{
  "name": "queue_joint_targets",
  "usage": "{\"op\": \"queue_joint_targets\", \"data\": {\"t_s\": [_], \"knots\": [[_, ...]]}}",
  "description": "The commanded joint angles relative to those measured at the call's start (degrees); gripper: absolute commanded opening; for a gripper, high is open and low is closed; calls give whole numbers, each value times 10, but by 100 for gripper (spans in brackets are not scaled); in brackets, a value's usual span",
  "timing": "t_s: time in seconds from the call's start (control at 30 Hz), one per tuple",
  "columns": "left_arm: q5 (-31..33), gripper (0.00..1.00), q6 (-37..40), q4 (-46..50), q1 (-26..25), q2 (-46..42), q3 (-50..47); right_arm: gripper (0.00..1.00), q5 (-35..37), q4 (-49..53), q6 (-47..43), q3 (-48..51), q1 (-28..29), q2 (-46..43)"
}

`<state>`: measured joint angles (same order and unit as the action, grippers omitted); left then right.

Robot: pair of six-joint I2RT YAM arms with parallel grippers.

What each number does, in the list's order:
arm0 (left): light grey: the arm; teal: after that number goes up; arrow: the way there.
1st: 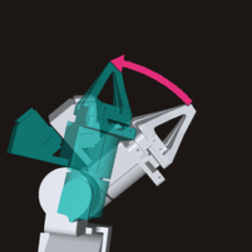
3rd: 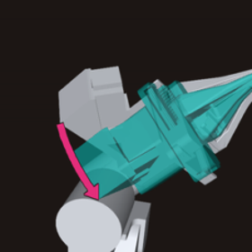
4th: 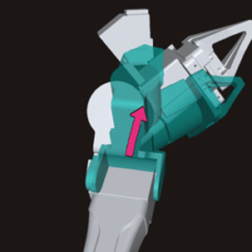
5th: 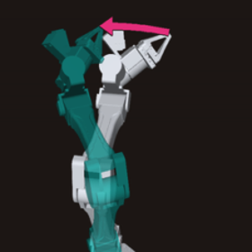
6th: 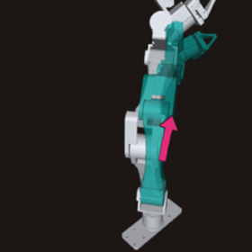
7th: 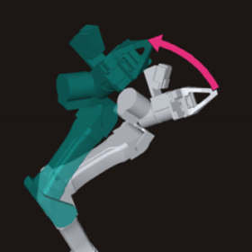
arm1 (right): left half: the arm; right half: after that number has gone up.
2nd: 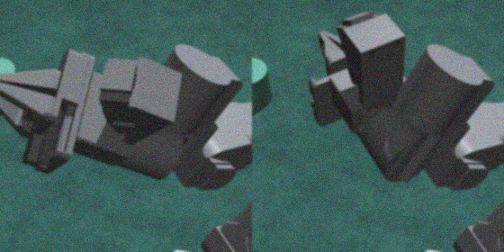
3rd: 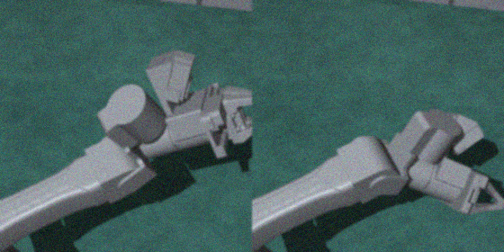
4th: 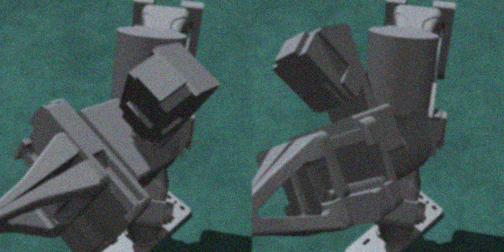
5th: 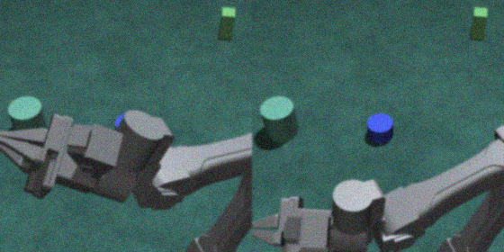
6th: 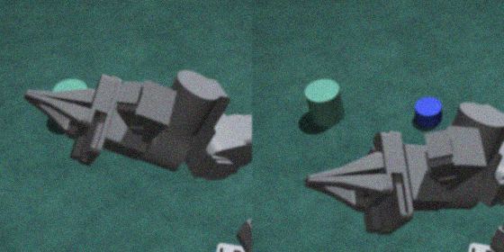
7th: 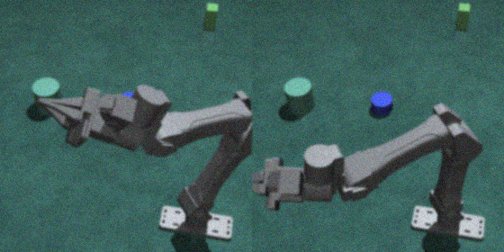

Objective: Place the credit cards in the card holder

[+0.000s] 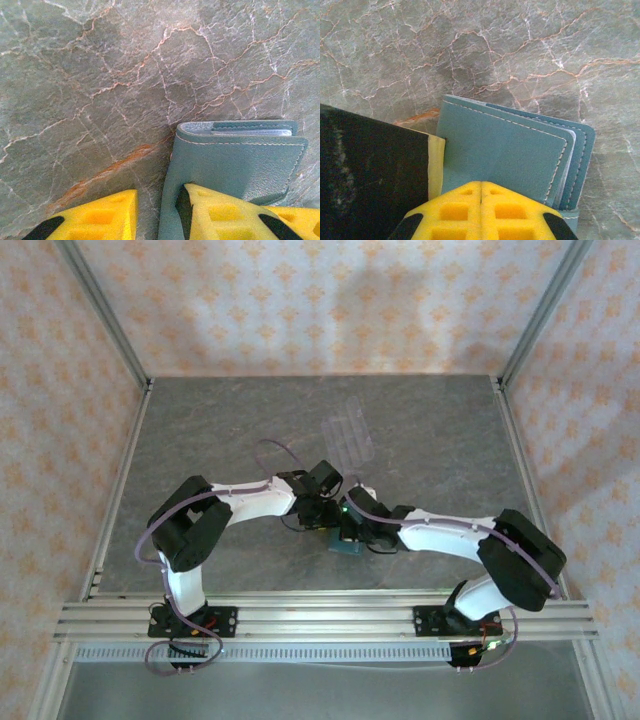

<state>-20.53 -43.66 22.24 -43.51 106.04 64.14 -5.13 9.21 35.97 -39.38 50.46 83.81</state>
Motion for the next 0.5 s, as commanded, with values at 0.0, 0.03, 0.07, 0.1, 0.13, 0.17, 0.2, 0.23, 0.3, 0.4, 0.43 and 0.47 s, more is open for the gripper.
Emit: {"op": "queue_joint_targets", "data": {"t_s": [0.0, 0.03, 0.07, 0.1, 0.13, 0.17, 0.2, 0.23, 0.3, 0.4, 0.43, 0.47], "knots": [[20, 29, -9, 6, -5, 30, -9, 0, 31, 60, 15, 23, 21, 18], [20, 29, -11, 5, -6, 30, -10, 0, 39, 65, 16, 18, 26, 23], [18, 29, -12, 2, -6, 30, -11, 0, 46, 69, 19, 14, 29, 26], [18, 29, -13, 1, -6, 30, -12, 0, 50, 71, 21, 13, 33, 27], [17, 29, -14, 0, -6, 30, -13, 0, 56, 72, 25, 12, 38, 28], [17, 29, -16, -4, -6, 30, -16, 0, 60, 74, 30, 11, 40, 29], [17, 29, -18, -7, -7, 30, -18, 0, 64, 77, 35, 10, 41, 32], [17, 29, -19, -9, -7, 30, -20, 0, 66, 79, 41, 9, 41, 33], [17, 29, -23, -13, -10, 30, -23, 0, 76, 82, 53, 7, 46, 34], [15, 29, -28, -23, -13, 44, -28, 0, 80, 89, 67, -1, 48, 43], [15, 29, -29, -24, -14, 47, -29, 0, 79, 90, 71, -2, 49, 45], [14, 29, -31, -27, -15, 47, -31, 0, 77, 85, 75, 0, 48, 47]]}}
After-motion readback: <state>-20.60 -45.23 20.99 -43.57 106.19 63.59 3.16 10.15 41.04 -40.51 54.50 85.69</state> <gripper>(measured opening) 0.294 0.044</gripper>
